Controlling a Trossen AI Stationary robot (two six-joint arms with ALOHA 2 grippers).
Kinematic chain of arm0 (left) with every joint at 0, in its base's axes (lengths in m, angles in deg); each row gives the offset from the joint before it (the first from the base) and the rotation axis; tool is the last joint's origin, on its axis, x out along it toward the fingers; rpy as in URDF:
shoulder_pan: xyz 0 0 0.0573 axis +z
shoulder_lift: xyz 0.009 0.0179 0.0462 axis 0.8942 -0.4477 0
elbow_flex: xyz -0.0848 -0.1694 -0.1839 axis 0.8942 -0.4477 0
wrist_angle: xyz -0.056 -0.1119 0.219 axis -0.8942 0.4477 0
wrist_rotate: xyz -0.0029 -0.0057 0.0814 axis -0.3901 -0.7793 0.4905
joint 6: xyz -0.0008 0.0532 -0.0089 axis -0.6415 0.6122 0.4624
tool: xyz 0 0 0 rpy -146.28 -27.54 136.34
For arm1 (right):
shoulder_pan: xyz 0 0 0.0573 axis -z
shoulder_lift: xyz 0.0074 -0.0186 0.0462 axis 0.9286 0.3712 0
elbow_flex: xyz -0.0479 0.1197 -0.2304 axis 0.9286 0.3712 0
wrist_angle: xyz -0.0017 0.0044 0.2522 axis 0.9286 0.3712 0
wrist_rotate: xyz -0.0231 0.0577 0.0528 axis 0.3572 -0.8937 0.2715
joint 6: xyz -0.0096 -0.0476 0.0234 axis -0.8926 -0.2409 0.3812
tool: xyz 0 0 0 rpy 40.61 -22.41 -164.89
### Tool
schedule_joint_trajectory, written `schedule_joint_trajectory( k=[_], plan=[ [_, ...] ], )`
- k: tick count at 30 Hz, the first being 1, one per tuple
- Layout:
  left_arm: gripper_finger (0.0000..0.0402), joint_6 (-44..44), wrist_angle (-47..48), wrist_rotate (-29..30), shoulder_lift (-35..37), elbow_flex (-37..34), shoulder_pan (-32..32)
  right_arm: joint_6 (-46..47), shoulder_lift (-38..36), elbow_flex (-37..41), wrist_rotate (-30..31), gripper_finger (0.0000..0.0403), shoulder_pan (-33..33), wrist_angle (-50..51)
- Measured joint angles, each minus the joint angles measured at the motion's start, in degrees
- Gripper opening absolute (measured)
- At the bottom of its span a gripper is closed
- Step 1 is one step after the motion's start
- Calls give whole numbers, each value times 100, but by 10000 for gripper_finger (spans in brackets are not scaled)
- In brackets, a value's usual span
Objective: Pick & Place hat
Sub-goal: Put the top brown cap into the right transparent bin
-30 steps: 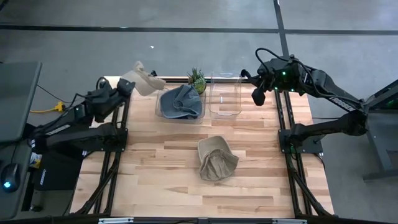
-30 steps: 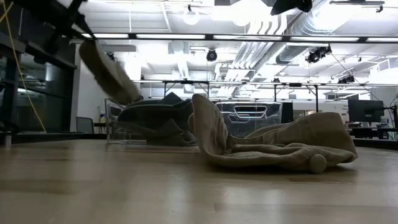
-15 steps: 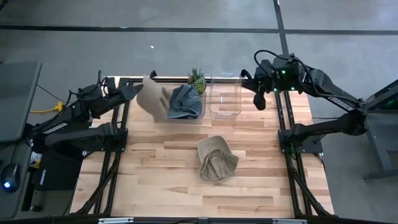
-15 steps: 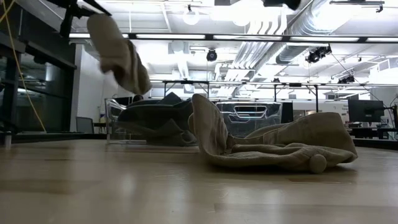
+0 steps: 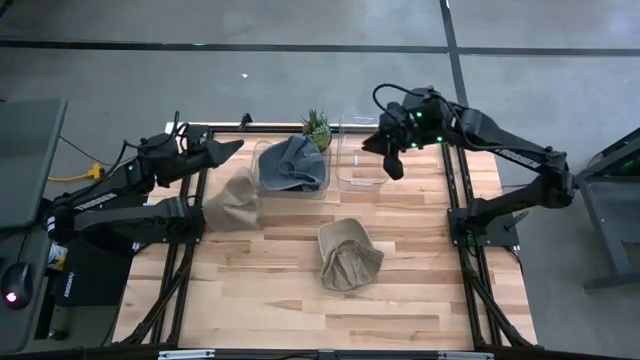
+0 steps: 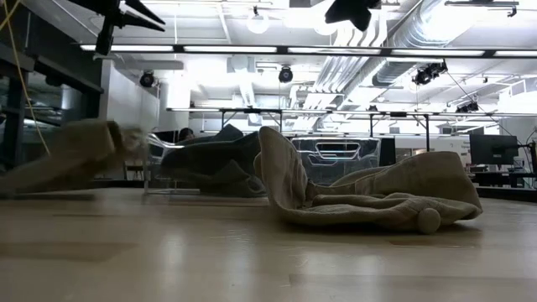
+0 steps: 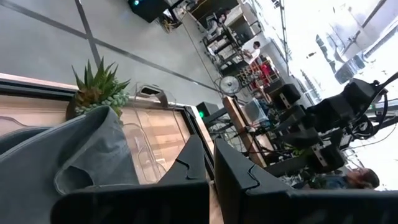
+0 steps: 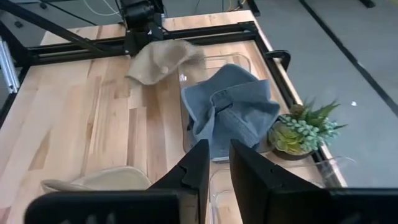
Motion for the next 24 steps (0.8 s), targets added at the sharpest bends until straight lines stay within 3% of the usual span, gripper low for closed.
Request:
schedule_joint_trajectory(
  k=[7,15,24],
  plan=[
    [0,13,1,-40,15,0,2,-24,119,0,-161,67,-164,-235],
    [0,-8,389,-502,15,0,2,-474,121,0,44,67,-773,-421],
    [0,-503,1042,-1349,17,0,0,236,554,2,86,67,-1260,-391]
  ],
)
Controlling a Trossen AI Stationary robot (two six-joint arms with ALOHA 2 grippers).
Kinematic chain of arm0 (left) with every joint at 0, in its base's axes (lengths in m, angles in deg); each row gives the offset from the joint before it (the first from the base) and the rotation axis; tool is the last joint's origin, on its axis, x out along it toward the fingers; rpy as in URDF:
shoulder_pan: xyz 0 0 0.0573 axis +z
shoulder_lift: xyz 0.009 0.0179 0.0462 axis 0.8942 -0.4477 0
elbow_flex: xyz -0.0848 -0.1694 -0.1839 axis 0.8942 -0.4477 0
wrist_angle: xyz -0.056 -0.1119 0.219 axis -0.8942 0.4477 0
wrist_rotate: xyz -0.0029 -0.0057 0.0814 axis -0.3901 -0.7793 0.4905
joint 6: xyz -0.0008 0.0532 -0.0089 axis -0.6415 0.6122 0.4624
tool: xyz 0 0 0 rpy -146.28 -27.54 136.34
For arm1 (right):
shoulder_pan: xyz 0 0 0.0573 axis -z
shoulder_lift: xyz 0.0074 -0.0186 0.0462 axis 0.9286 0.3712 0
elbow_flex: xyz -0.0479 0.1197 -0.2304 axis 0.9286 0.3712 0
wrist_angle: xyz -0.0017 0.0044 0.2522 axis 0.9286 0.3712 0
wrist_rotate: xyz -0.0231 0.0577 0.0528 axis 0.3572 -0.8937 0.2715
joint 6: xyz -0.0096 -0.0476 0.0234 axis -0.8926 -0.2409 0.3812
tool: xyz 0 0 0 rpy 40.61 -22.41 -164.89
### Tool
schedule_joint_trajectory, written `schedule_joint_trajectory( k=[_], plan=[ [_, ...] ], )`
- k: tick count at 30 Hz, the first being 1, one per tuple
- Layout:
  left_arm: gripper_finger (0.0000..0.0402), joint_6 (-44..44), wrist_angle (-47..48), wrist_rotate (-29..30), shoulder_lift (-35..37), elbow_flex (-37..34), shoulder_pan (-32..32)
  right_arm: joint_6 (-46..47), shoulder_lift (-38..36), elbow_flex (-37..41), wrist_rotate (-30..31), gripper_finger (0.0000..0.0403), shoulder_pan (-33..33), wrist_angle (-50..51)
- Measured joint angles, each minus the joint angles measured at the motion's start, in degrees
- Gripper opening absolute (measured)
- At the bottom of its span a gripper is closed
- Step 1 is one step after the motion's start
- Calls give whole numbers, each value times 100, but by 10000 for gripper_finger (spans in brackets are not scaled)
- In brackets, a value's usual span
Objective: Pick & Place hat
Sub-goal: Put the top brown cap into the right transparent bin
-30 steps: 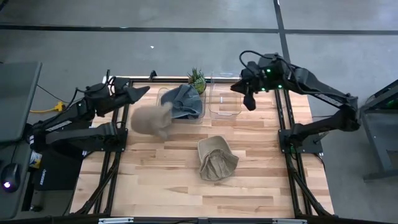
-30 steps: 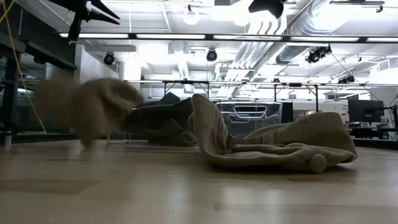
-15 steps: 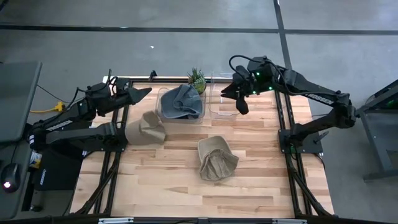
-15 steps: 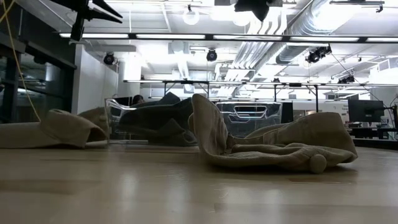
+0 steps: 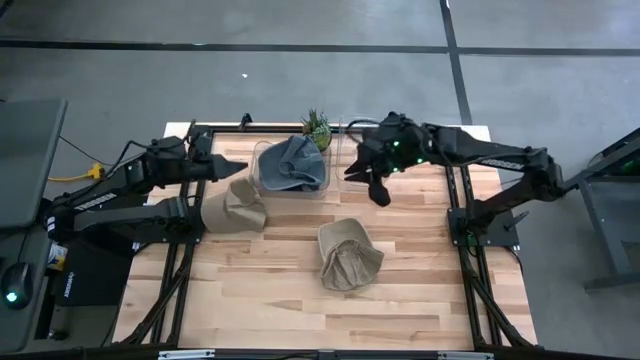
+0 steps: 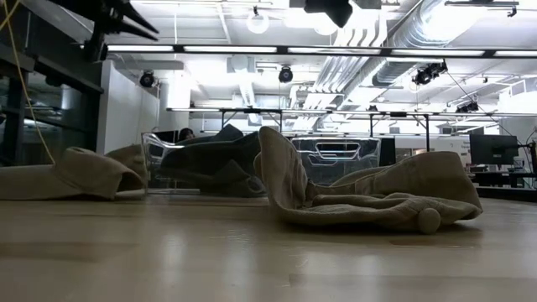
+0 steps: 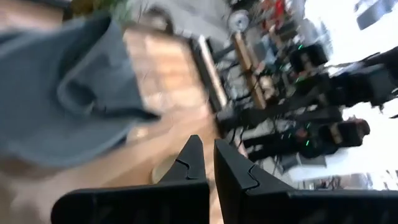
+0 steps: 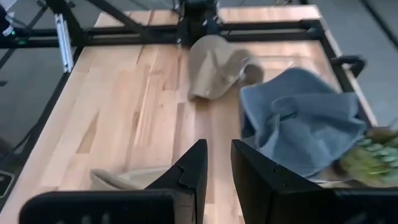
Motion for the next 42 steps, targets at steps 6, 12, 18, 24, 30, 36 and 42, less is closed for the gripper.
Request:
schedule_joint_trajectory(
  k=[6,12,18,24,30,36,42],
  plan=[
    [0,-259,944,-604,-1,0,0,87,351,0,-4,67,-196,52],
    [0,-528,1738,-694,-7,0,-257,91,476,0,228,67,-265,148],
    [1,-475,2252,-133,-101,0,-762,83,476,0,232,67,-263,174],
    [5,163,2698,-169,-602,0,-1110,-29,476,0,368,67,-261,174],
    [64,570,2645,-198,-1406,0,-1241,-40,476,0,433,67,-196,260],
    [170,1020,2679,-173,-2226,0,-1237,-86,476,0,494,67,-194,488],
    [265,1172,2788,42,-2994,0,-1237,-180,474,0,492,67,-195,731]
  ],
)
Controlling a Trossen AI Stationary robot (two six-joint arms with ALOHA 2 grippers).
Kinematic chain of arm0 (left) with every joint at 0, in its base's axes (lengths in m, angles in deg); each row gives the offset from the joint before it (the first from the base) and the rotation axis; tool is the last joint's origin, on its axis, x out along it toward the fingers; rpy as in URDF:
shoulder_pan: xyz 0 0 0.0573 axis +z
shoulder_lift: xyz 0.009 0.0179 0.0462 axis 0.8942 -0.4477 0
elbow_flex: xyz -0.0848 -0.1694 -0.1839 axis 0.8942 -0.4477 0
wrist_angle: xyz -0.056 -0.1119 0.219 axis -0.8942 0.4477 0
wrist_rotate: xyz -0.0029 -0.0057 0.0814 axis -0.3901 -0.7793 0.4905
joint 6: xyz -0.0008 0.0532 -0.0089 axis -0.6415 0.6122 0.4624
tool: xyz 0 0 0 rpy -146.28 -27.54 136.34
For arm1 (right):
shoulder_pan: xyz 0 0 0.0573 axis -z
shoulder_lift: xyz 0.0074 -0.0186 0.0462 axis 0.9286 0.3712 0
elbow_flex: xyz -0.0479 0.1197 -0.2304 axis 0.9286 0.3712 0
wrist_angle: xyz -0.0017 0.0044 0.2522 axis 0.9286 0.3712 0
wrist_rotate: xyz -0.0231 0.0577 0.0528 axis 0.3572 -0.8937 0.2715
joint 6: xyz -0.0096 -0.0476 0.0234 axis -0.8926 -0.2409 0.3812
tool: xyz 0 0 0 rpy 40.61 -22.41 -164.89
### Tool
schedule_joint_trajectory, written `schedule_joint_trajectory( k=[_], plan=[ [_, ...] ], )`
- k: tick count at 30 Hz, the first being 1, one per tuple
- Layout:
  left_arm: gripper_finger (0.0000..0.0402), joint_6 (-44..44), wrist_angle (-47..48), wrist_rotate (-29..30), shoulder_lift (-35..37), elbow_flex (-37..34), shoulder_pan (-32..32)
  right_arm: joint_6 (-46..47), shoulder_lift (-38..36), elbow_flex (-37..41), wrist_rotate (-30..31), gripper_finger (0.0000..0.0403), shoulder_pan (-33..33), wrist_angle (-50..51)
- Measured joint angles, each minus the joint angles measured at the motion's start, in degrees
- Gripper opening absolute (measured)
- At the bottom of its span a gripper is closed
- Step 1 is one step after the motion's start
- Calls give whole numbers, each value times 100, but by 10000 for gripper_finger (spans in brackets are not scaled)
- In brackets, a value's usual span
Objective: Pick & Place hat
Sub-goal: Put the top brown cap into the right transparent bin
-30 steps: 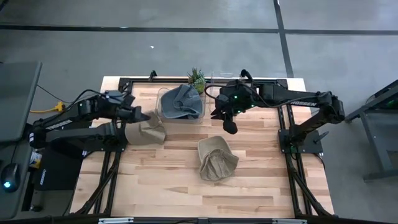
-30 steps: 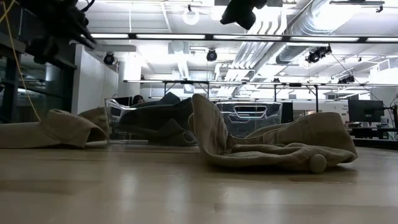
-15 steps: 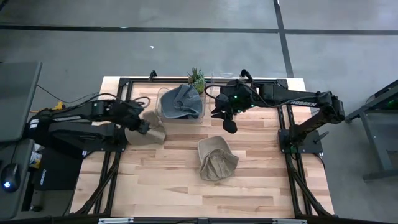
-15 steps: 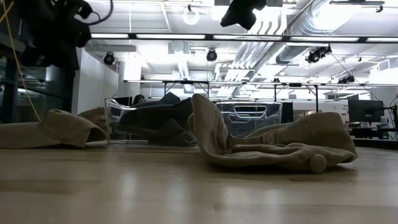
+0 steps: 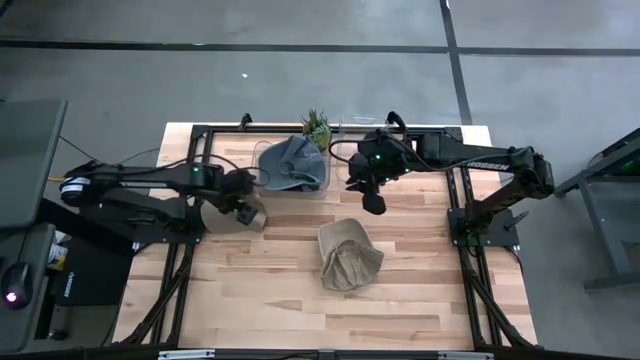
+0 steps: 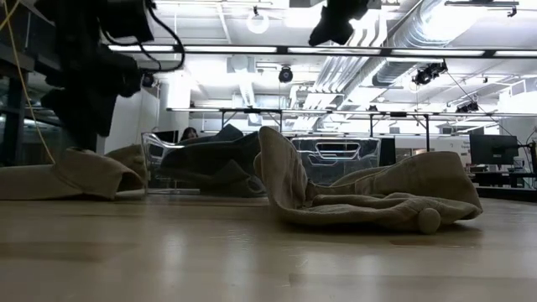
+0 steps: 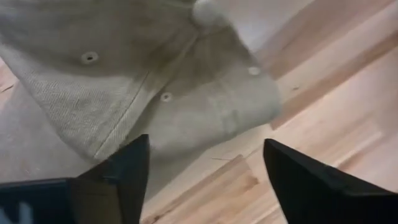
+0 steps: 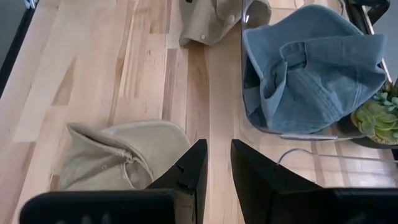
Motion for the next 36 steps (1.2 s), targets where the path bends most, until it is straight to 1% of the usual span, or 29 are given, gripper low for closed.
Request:
schedule_joint_trajectory(
  k=[3,5,10,14,17,20,23,26,30,36],
  plan=[
    [292,12,-3,-2,-347,-2,0,-73,2,0,-2,67,2,46],
    [299,32,-7,-34,-511,0,0,-89,2,0,-2,67,2,49],
    [296,62,38,-121,-707,35,1,-129,2,0,-2,67,2,49],
    [292,161,296,-171,-704,407,0,-144,2,0,-2,67,2,55],
    [291,489,718,49,-706,884,0,-145,1,0,-4,67,2,61],
    [291,1169,1078,415,-704,1264,0,-154,0,0,-3,67,2,64],
    [291,2035,1325,828,-704,1362,0,-160,0,0,-4,67,2,69],
    [291,2697,1554,951,-704,1362,2,-157,0,0,-4,67,2,103],
    [291,3028,1804,988,-839,1362,3,-102,0,0,-7,67,2,123],
    [291,3055,1704,933,-1301,1360,9,-100,0,0,-7,67,2,121]
  ],
)
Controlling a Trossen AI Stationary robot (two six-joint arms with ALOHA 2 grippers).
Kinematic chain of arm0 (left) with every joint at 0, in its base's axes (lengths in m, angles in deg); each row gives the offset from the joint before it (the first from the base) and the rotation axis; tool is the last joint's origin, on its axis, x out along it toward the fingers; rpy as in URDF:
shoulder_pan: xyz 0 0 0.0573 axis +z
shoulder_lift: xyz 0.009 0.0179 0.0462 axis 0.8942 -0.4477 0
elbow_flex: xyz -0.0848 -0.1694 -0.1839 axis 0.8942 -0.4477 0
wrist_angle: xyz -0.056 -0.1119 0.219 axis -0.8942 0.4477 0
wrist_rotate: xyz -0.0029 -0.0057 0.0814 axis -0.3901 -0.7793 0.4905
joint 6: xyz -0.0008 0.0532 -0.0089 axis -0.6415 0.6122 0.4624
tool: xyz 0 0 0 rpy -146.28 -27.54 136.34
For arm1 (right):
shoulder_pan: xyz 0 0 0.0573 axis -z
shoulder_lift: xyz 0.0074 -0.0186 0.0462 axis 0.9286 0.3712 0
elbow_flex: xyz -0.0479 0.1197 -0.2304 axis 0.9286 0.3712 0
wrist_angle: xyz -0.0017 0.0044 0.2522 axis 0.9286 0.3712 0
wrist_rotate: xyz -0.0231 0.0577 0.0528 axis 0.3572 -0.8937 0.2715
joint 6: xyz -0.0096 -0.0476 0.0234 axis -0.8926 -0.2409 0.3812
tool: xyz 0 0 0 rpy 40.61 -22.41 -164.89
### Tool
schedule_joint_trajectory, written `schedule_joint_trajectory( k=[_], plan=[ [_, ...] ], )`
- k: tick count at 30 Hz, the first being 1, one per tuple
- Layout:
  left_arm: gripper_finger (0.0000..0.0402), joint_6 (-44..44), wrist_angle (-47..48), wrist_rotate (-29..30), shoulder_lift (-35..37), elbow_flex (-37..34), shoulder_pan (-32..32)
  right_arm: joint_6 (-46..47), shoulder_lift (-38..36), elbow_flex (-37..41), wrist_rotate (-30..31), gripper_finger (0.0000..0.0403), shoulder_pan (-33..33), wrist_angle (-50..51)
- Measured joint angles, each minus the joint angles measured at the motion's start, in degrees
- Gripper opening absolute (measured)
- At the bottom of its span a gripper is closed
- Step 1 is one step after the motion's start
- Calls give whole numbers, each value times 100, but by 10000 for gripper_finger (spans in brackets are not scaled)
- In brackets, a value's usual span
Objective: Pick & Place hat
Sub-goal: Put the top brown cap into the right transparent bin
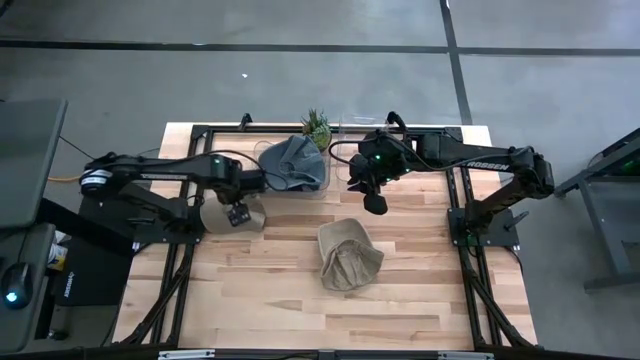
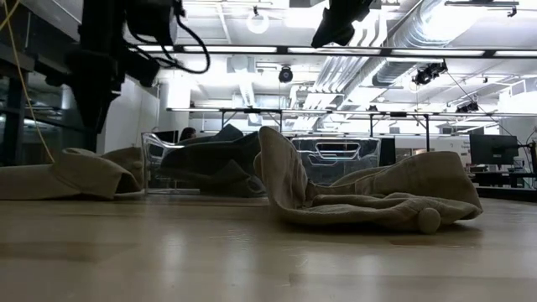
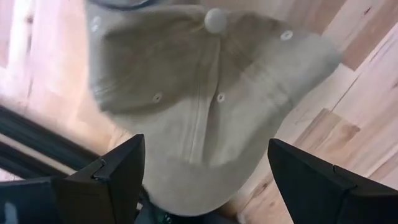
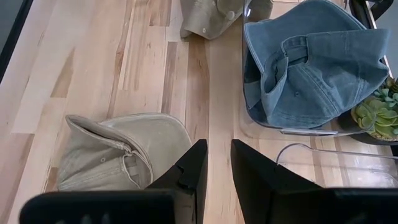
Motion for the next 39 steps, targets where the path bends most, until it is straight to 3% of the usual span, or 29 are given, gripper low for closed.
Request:
schedule_joint_trajectory(
  k=[12,23,39],
  plan=[
    [291,131,-304,163,-1068,-99,377,77,0,0,-4,67,0,7],
    [291,338,-314,-172,-1056,-495,841,155,0,0,-4,67,0,67],
    [289,357,-1393,-437,-1051,-1181,832,262,0,0,-2,67,0,50]
  ],
)
